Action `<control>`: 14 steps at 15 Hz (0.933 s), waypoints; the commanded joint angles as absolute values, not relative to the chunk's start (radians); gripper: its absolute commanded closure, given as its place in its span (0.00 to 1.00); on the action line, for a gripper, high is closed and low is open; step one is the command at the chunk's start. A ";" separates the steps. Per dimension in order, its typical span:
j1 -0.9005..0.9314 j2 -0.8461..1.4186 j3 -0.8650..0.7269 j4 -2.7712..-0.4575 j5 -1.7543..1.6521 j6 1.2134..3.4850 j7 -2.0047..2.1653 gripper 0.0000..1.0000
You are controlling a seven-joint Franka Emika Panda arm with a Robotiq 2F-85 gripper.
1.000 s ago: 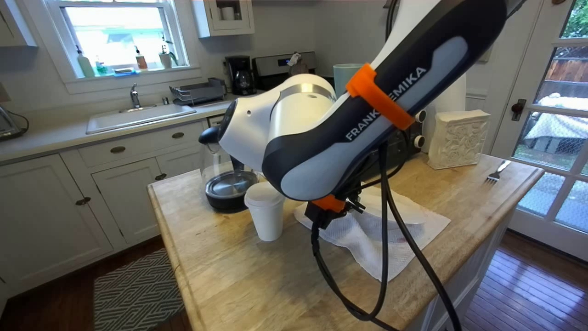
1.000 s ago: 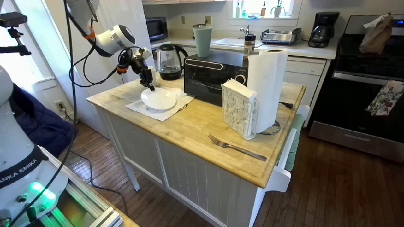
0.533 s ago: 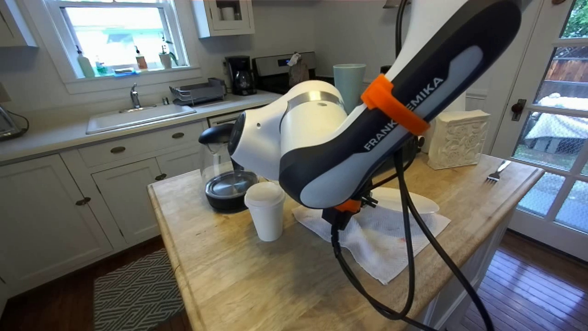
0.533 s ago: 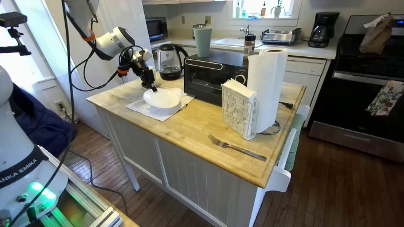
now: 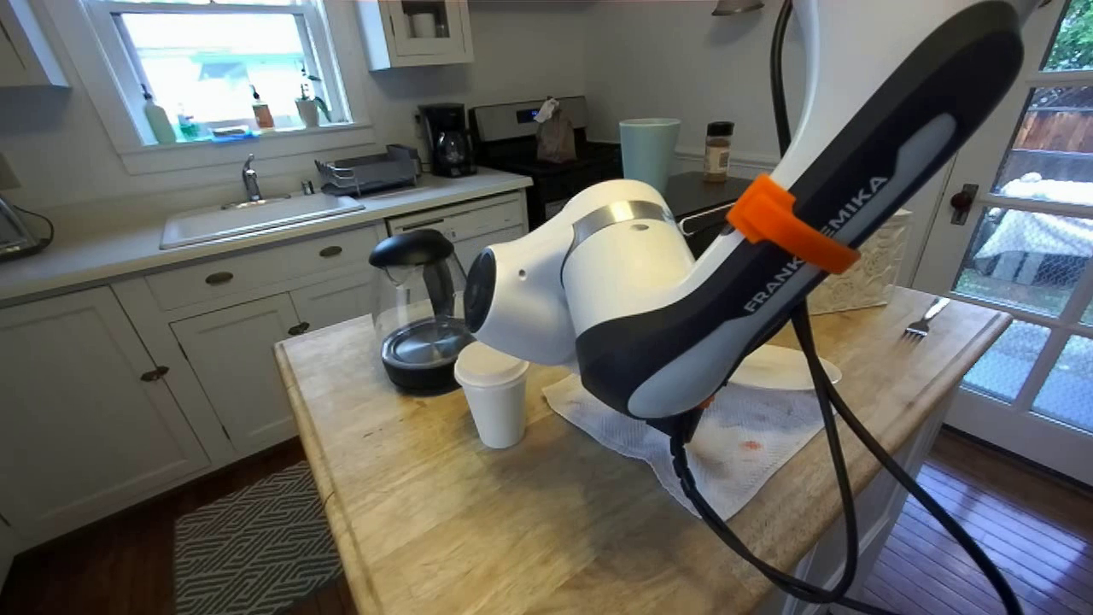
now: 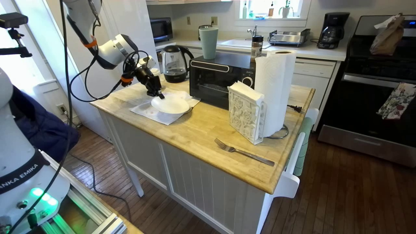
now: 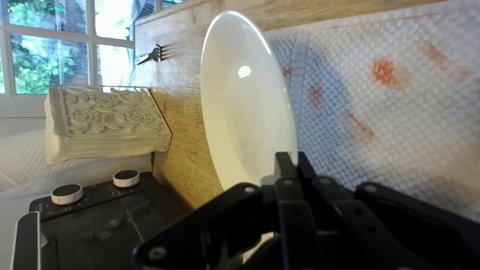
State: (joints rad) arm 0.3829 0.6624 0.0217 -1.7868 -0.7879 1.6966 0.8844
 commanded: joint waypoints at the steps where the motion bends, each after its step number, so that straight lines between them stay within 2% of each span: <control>1: 0.351 0.590 0.030 -1.895 -0.847 1.760 0.913 0.99; 8: 0.292 0.519 0.043 -2.005 -0.825 1.926 0.980 0.99; 14: 0.296 0.472 0.085 -2.025 -0.767 1.978 0.974 0.99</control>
